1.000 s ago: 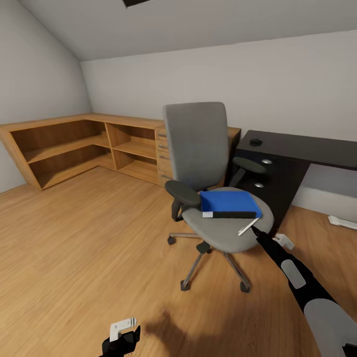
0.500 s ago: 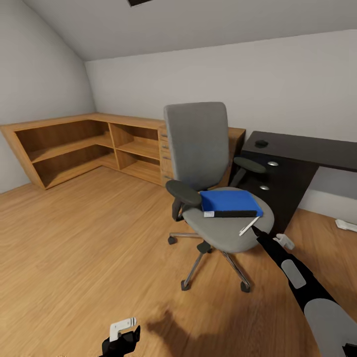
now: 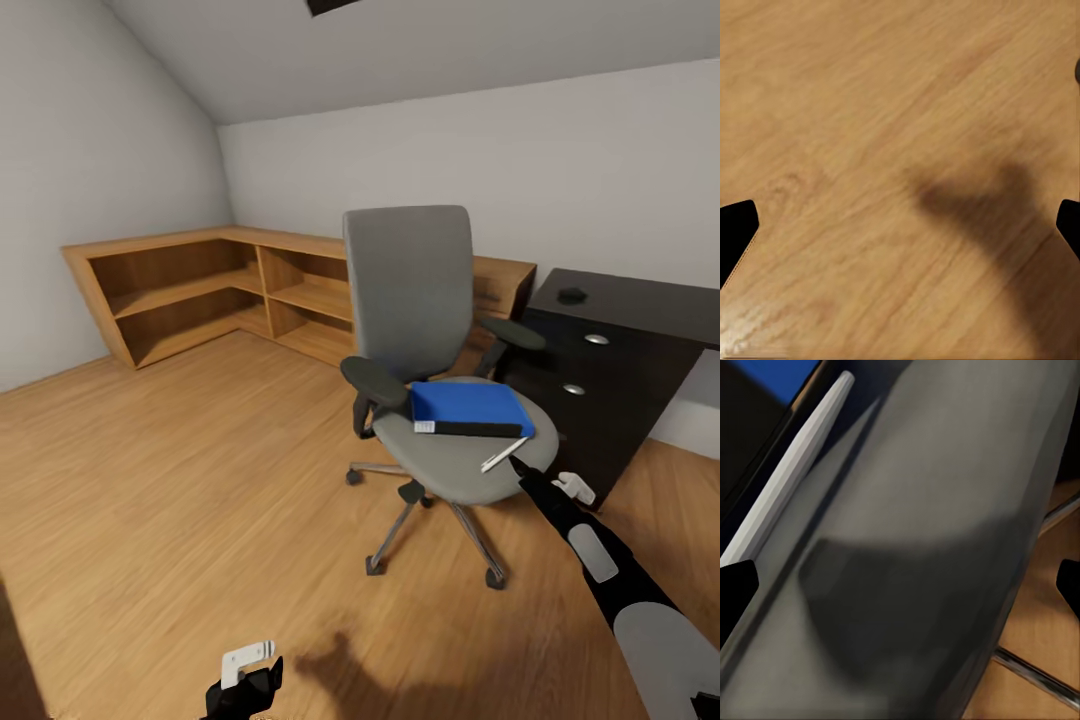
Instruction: In the bedroom, organize the workspace by keeping the computer under the desk, ensuring the monitor is on the desk, placing the keyboard on the desk next to the monitor, placing the mouse on the desk next to the keyboard, moving the folder from the swivel chair onto the desk next to the mouse, stacking the notebook on top of the folder with the pen on top of the notebook, and positioning the swivel chair next to the desk.
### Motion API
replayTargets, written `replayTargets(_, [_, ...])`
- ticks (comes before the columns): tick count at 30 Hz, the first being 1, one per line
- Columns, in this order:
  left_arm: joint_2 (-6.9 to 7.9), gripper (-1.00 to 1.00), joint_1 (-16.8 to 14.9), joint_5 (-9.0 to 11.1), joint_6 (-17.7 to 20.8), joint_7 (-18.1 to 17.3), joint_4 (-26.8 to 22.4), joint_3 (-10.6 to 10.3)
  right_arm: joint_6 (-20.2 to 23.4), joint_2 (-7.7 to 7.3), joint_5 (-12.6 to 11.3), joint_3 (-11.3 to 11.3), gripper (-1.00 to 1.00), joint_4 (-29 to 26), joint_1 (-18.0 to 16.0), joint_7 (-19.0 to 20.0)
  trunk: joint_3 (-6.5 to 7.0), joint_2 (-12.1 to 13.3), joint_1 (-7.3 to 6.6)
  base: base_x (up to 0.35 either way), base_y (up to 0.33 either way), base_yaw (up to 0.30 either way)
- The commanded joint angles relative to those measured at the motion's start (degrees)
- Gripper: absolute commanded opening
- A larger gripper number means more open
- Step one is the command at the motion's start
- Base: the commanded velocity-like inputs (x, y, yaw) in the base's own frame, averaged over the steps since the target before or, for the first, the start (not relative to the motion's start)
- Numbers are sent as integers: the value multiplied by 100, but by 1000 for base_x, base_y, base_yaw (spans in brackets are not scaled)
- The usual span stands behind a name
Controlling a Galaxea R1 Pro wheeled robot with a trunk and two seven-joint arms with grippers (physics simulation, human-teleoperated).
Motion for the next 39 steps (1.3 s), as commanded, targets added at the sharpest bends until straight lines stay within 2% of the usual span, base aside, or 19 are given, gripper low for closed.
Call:
replayTargets(1, [-4,100,-5,38,-17,4,6,3,74,4,-40,87,100,381,4,31,-5,-1,0,0,0,220])
replayTargets(39, [0,100,-5,30,-17,5,6,9,66,3,-39,87,100,381,4,30,-5,-1,0,2,0,206])
